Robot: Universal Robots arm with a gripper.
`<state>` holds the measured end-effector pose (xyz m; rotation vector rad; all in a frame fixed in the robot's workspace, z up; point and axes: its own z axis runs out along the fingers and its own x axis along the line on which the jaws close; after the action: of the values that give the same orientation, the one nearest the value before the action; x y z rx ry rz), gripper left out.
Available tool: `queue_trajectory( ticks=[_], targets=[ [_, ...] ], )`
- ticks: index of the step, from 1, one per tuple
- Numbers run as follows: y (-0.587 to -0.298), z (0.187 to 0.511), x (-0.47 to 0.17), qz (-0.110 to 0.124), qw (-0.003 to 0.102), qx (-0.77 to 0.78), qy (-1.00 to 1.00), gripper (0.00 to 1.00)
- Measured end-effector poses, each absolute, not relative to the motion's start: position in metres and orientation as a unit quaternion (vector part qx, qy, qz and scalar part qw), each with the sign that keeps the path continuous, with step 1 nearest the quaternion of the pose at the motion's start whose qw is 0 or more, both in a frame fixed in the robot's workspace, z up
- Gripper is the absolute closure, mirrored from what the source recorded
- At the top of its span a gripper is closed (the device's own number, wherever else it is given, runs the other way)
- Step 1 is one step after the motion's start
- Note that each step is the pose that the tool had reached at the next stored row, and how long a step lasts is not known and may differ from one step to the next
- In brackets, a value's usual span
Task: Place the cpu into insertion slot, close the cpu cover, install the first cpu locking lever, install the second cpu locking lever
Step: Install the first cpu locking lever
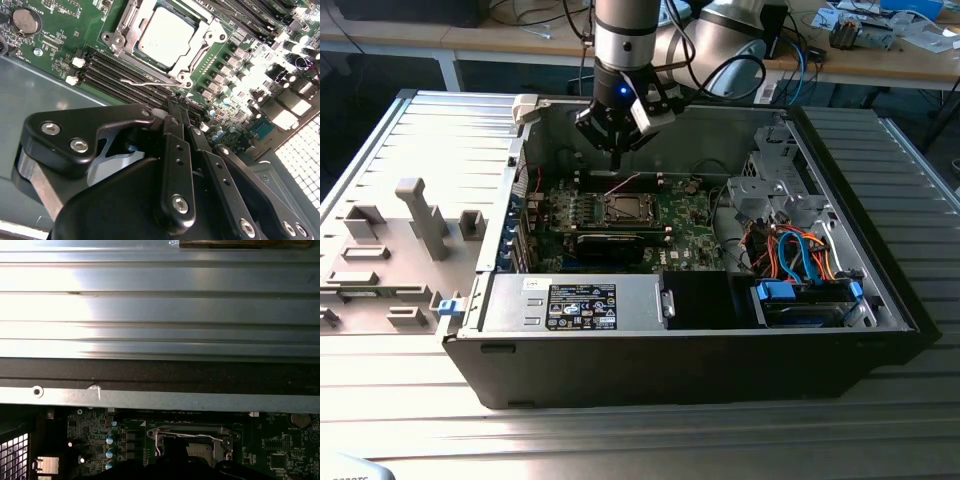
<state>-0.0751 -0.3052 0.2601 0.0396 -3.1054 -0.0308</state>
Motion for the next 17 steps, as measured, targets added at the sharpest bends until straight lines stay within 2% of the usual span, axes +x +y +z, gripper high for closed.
queue_trajectory(
  ticks=[17],
  targets=[
    [-0.3048, 0.254, -0.0698, -0.01, 0.018, 0.013, -1.0, 0.89]
  ],
)
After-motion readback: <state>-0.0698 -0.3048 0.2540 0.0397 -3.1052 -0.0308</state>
